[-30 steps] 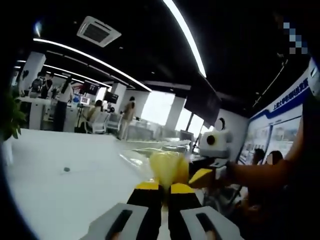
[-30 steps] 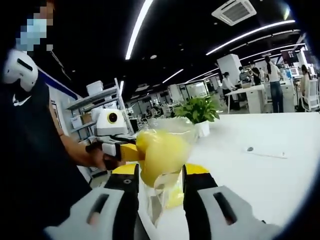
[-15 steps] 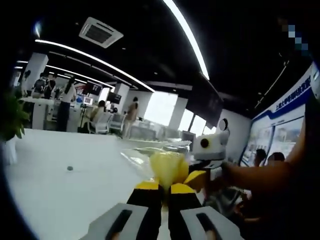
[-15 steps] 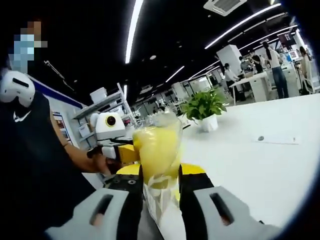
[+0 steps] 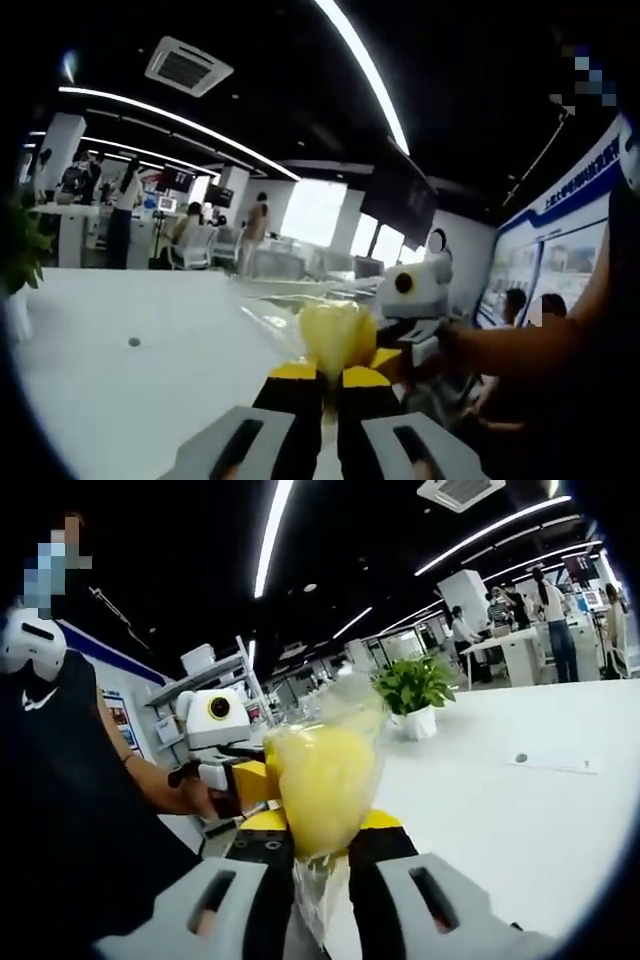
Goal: Compare the silicone blocks by pressing each to a similar depth, holding the contact briefly, and releasing to observe deformation and rebound differences across the visible hardness samples.
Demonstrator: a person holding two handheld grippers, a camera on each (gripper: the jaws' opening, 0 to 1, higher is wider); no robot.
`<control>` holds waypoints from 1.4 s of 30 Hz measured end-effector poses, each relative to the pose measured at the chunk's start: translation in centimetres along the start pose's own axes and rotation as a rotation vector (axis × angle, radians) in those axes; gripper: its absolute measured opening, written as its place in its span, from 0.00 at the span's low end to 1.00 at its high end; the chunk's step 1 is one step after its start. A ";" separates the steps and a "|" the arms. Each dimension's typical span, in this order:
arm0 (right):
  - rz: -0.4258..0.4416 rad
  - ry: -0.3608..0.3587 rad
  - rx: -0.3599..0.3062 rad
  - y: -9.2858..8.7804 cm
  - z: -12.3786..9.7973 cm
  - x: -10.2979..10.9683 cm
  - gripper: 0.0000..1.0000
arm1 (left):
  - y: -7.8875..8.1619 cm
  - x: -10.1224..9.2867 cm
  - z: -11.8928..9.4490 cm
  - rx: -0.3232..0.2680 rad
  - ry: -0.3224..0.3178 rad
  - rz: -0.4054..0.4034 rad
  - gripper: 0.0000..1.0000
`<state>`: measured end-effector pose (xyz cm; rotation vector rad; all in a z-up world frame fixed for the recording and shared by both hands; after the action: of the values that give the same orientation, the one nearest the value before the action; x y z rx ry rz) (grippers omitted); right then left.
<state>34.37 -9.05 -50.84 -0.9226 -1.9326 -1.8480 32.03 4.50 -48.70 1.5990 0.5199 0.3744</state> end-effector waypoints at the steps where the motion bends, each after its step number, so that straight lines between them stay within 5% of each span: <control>1: 0.004 0.002 0.004 0.0 0.0 0.0 0.12 | 0.0 -0.1 0.0 0.004 0.001 0.000 0.01; 4: -0.009 0.005 0.009 0.1 0.2 0.2 0.08 | 0.1 -0.3 -0.3 0.018 0.017 0.028 0.02; 6: -0.113 -0.039 0.023 0.0 0.6 0.0 0.05 | -0.2 0.0 -0.4 0.043 0.039 0.047 0.02; 9: -0.076 -0.038 0.031 0.0 1.0 -0.1 0.02 | -0.6 0.4 -0.6 0.027 0.046 -0.016 0.02; 42: -0.032 -0.037 0.035 -0.1 0.3 0.9 0.00 | 0.1 -0.2 -0.7 0.034 0.020 0.007 0.03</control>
<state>33.75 -8.51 -50.37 -0.9268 -2.0055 -1.8212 31.47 5.01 -48.54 1.6318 0.5384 0.3893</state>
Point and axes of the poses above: the point that each gripper's makers call its tool centre point, and the gripper's own axes: z roughly forward along the fingers, x roughly to its left, y roughly out of its top, the point moved 7 cm from there along -z, roughly backward along the fingers, and after that the axes turned 14 degrees about z, right-handed, at the moved point
